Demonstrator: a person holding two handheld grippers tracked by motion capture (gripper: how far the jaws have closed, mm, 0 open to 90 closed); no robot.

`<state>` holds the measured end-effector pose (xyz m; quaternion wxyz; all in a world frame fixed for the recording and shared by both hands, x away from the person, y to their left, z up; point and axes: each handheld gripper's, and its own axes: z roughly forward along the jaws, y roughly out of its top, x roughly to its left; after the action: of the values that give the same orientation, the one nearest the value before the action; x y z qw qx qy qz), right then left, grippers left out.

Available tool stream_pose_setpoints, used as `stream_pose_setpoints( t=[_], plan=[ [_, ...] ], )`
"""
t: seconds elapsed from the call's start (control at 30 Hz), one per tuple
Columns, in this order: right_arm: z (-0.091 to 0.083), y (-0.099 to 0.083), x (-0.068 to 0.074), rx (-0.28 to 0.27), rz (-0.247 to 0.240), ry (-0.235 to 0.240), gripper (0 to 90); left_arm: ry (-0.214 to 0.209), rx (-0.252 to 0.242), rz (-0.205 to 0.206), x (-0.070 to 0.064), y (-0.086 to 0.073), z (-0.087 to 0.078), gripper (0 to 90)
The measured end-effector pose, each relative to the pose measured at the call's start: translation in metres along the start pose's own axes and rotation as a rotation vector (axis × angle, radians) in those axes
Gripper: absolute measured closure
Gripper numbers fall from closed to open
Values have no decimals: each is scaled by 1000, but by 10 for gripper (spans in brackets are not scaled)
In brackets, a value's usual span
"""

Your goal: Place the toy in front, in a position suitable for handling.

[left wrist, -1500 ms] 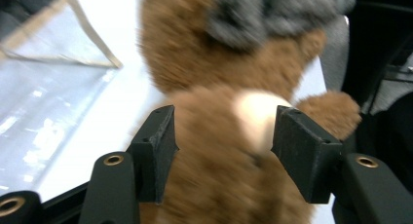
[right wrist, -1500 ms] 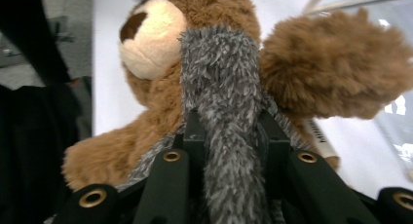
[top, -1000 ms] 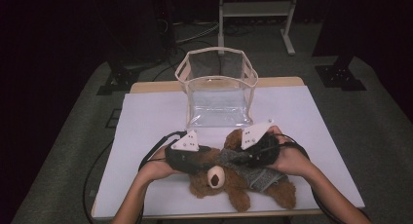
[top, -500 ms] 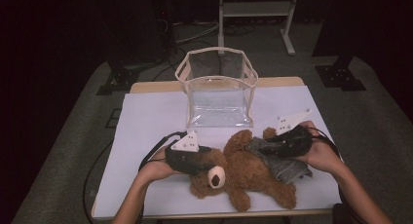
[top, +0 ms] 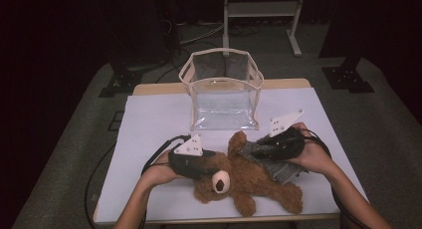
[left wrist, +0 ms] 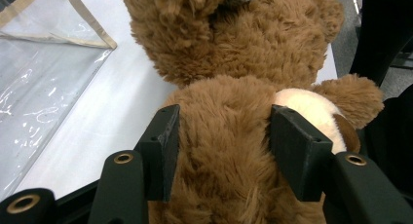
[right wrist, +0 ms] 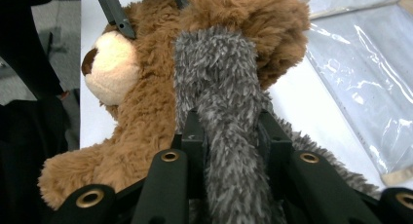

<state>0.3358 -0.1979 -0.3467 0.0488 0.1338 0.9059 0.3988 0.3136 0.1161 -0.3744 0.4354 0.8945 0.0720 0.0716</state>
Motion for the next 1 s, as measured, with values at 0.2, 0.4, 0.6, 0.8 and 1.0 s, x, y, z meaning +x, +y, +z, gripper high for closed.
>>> stream_pose_setpoints(
  t=[0.2, 0.4, 0.6, 0.8, 1.0],
  plan=[
    [-16, -28, -15, -16, 94, -16, 695, 1, 0, 3, 1, 0, 0, 456],
    [-31, -48, -24, -28, 149, -44, 697, 0, 4, 8, 1, 2, 1, 456],
    [-24, -27, -4, -38, 69, -23, 697, -2, 1, 5, 1, 1, 1, 453],
    [1, -2, 20, -46, -29, 37, 696, -1, 1, 13, 1, 1, 0, 452],
    [1, -11, 16, -44, -14, 20, 697, 15, -13, 28, 1, 3, -9, 440]
  ],
)
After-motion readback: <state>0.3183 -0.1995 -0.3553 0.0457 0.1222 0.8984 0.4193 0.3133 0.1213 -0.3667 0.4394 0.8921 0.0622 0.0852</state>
